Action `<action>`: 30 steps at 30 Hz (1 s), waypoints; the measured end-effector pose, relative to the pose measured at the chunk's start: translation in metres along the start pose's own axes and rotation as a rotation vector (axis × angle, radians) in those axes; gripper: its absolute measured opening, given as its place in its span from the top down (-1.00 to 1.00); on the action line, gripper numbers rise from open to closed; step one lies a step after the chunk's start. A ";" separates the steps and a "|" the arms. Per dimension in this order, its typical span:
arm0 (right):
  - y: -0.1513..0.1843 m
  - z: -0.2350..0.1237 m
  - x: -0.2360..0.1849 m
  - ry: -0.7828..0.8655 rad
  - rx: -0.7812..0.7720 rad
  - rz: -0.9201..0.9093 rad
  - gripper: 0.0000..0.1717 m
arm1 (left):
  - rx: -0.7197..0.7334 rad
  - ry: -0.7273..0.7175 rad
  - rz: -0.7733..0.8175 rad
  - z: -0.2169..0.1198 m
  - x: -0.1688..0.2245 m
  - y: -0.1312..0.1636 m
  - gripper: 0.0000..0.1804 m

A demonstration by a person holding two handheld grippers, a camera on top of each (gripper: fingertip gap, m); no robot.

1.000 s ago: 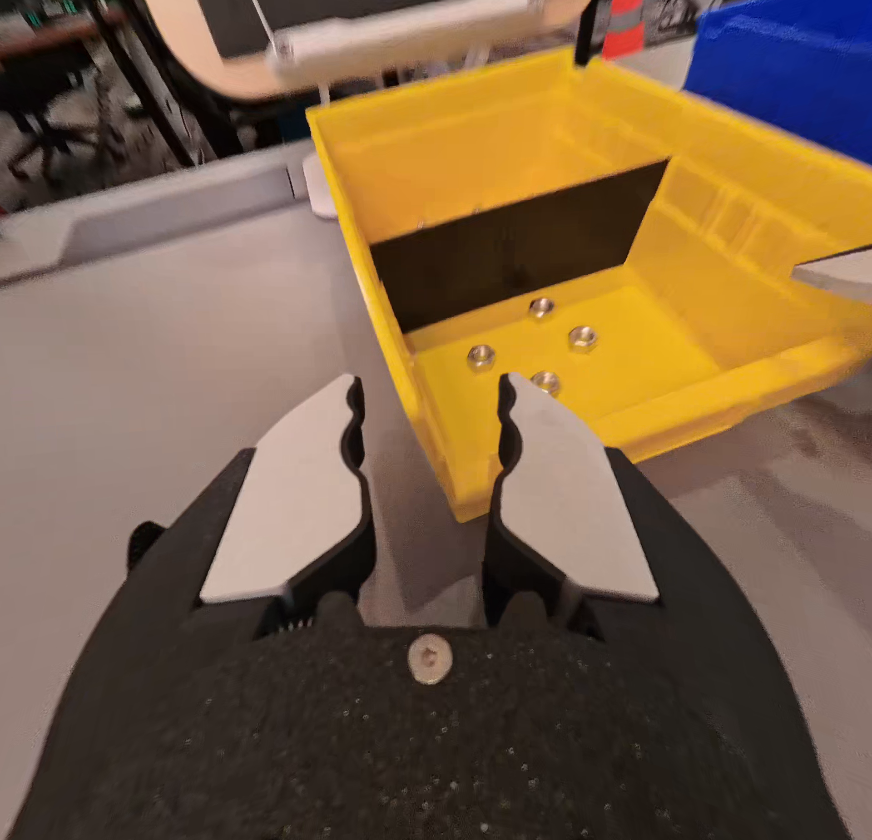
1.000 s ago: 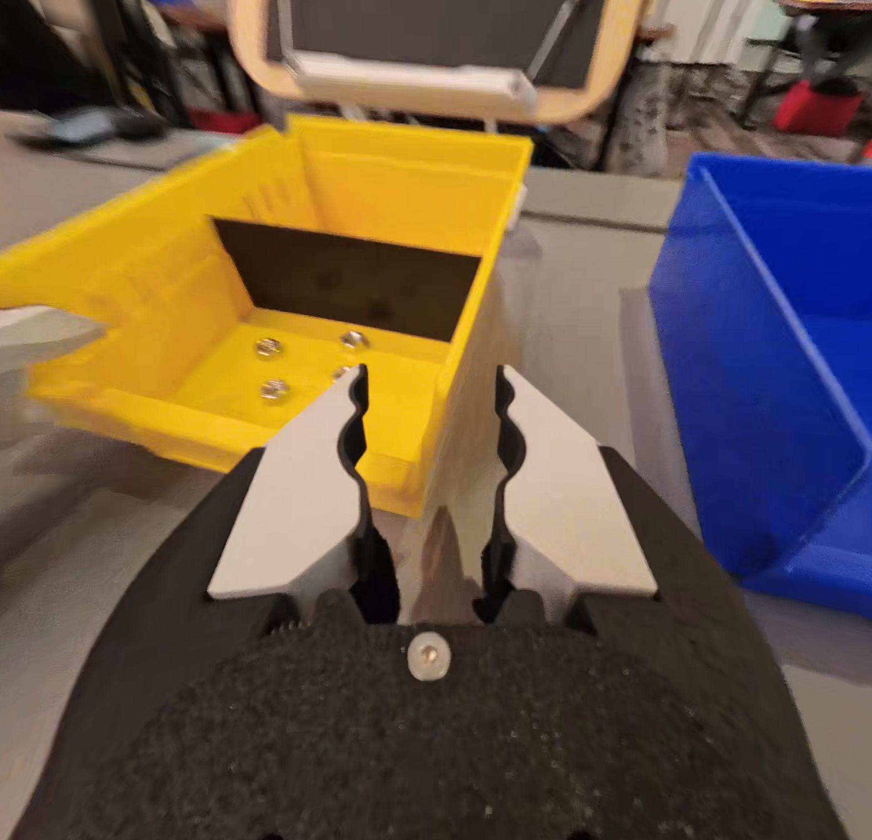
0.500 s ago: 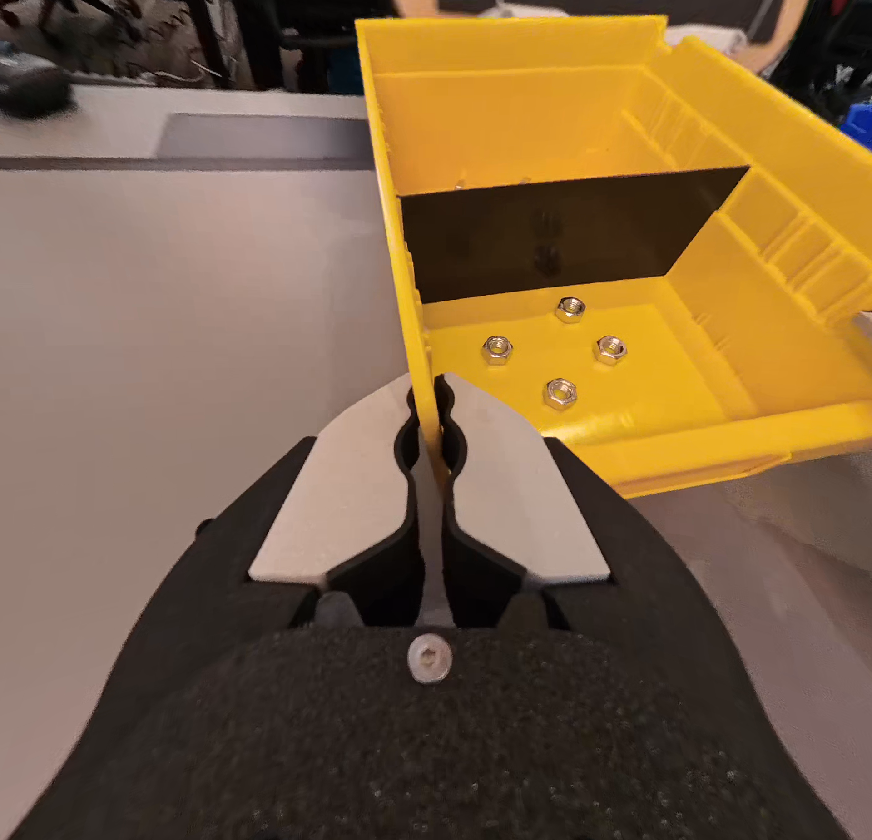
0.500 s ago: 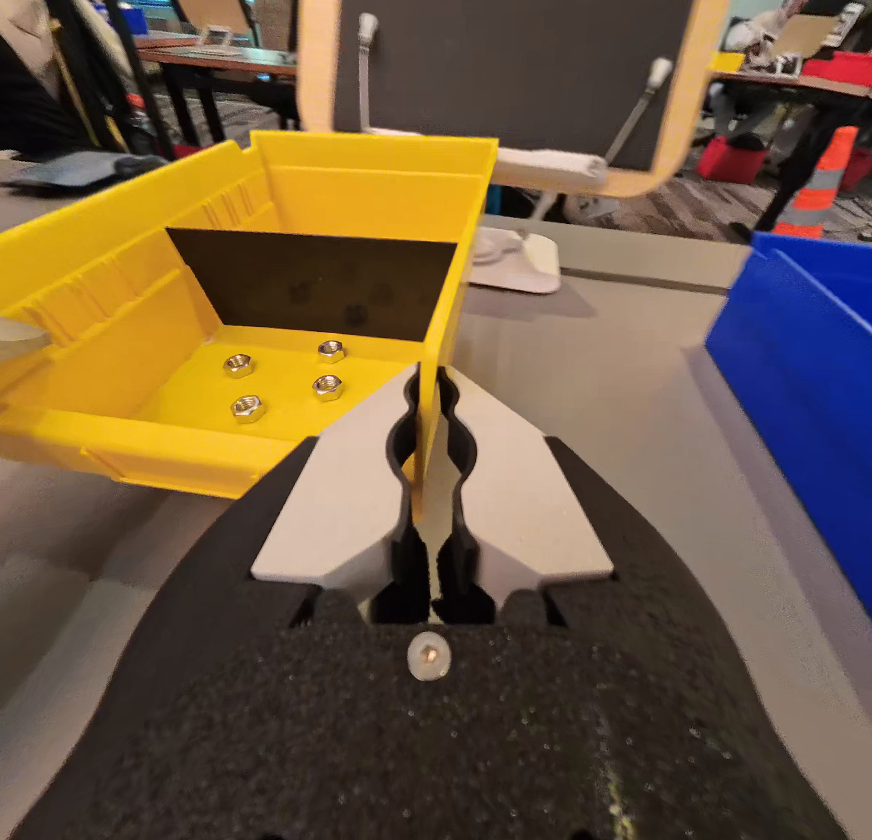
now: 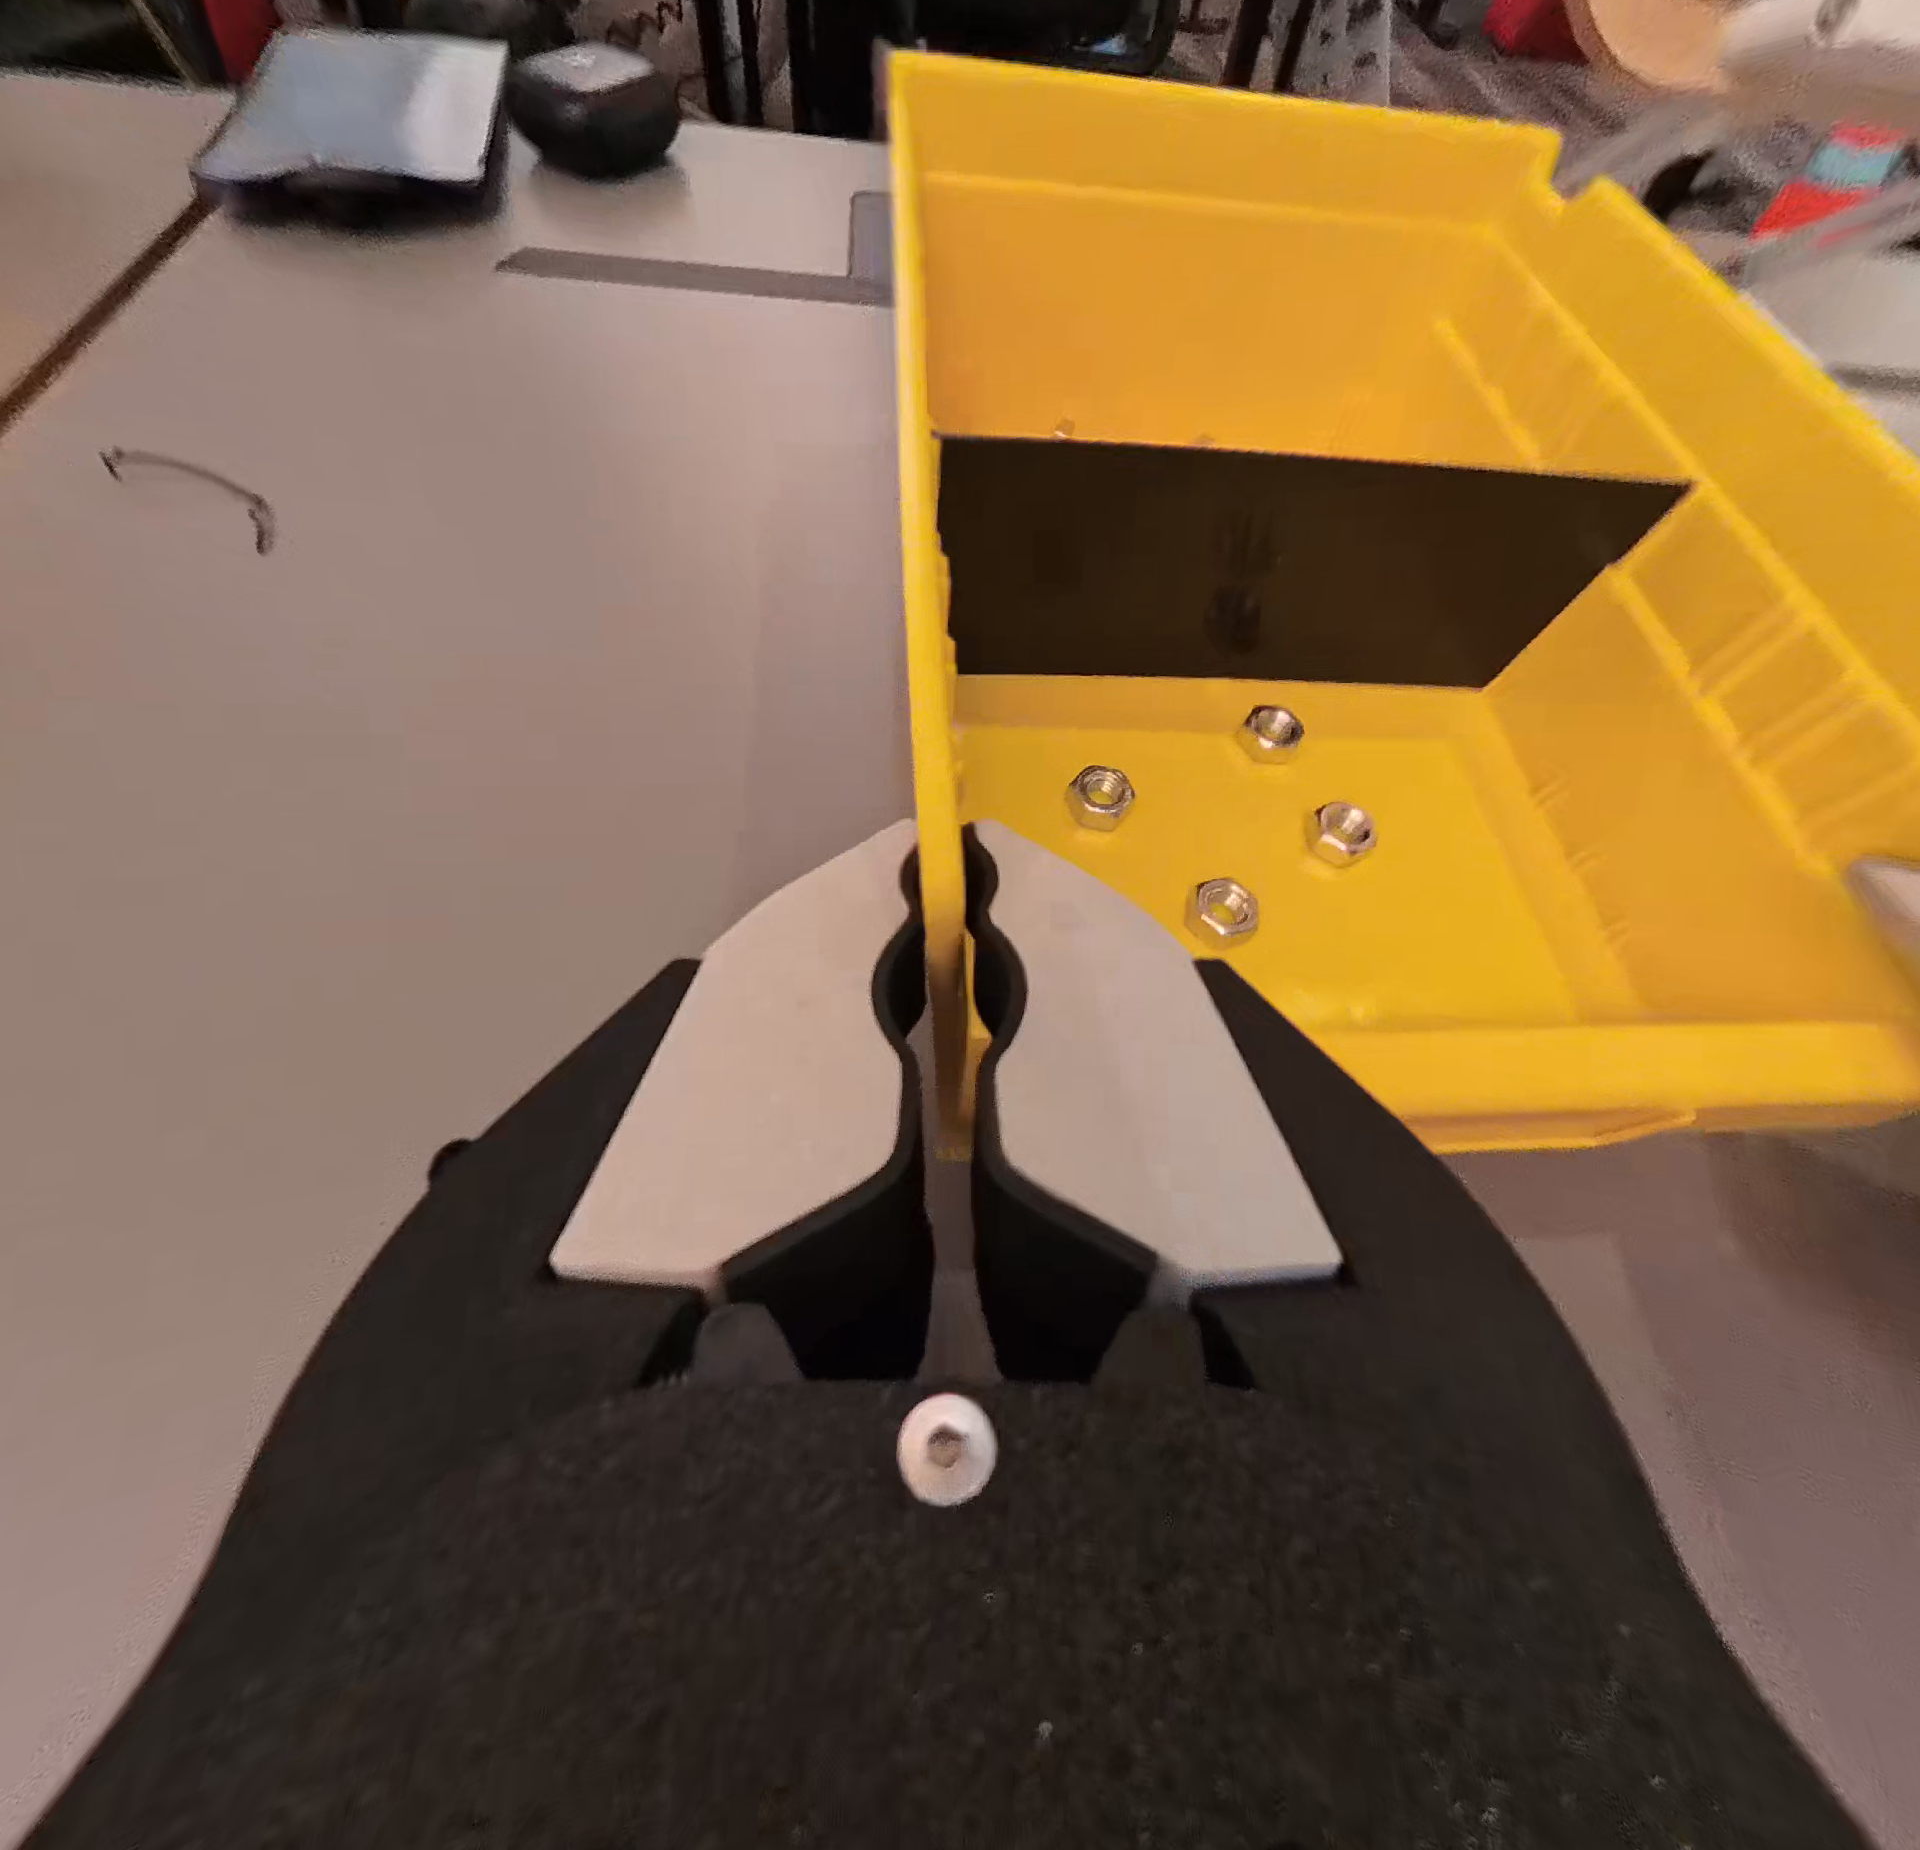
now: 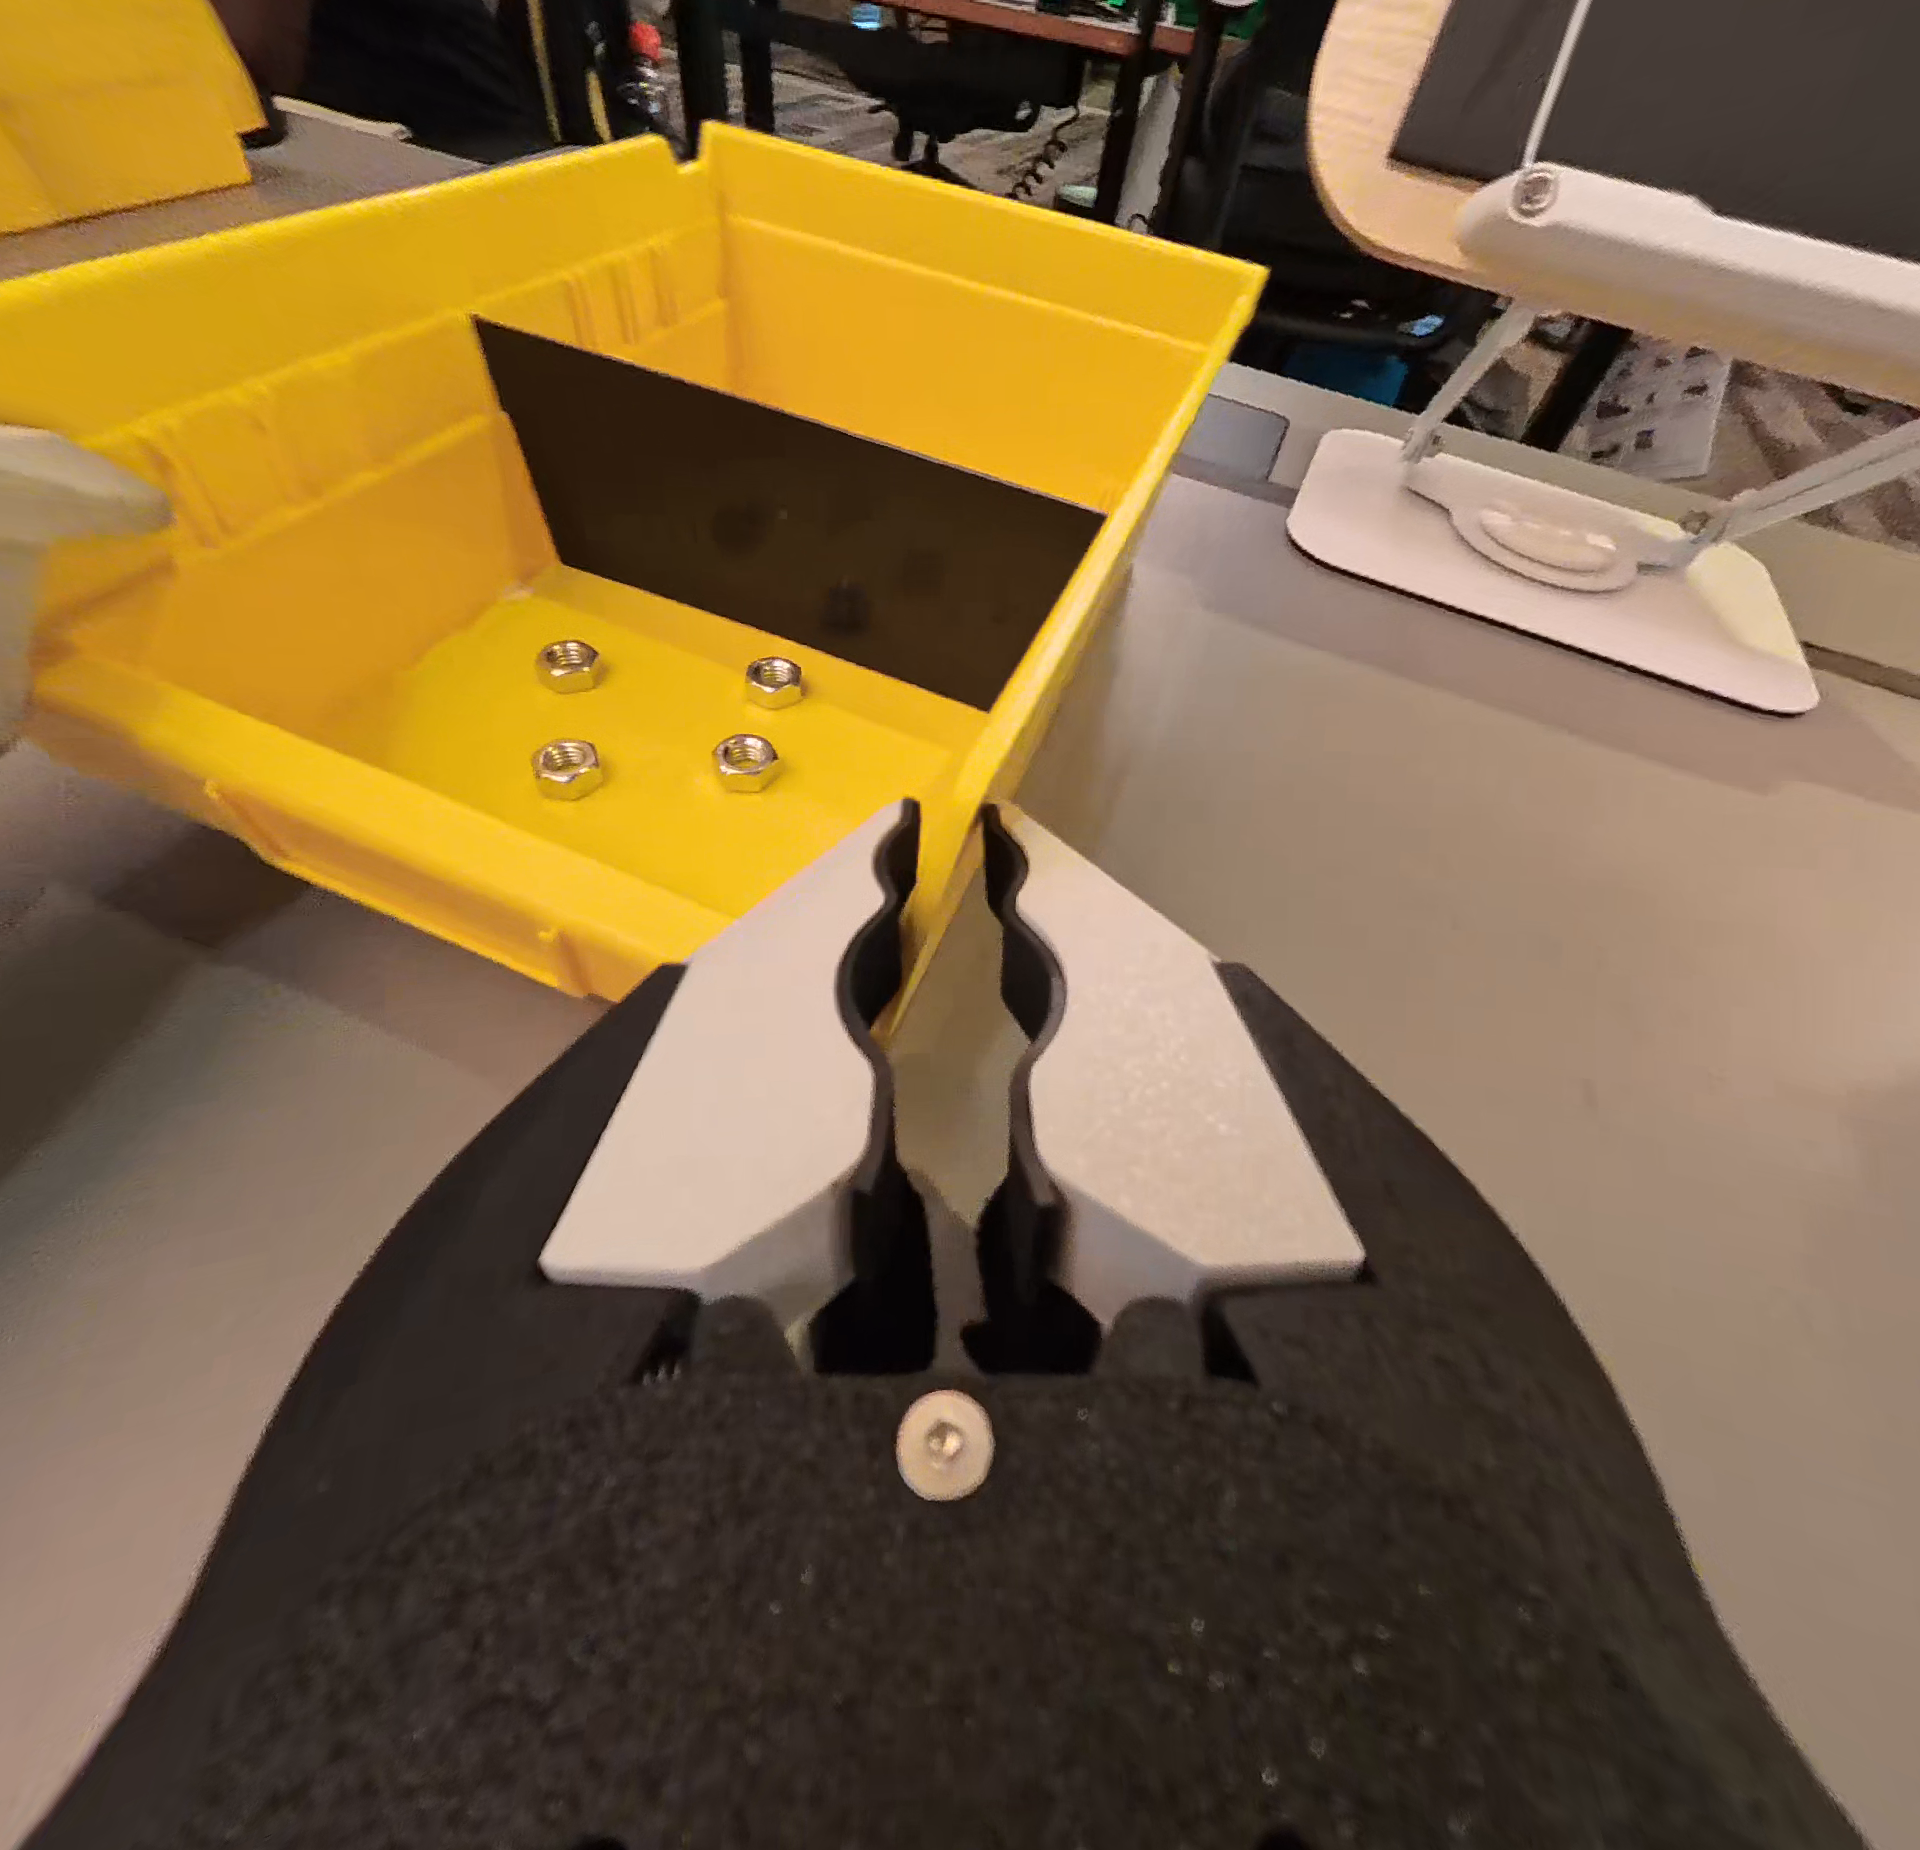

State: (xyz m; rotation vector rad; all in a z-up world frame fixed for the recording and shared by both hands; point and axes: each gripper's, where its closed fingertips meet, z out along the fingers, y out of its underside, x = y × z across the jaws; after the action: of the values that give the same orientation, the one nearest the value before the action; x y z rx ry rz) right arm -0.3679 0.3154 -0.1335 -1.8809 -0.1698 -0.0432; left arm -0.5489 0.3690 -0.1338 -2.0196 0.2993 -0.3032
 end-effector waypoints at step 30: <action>0.059 -0.217 0.423 0.131 0.165 0.355 0.49 | 0.103 0.335 -0.141 -0.065 0.156 0.007 0.70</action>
State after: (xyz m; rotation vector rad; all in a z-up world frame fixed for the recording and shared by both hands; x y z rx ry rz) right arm 0.0704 0.1325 -0.0726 -1.7127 0.2441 0.0876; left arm -0.4249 0.2592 -0.0988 -1.8872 0.3410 -0.7343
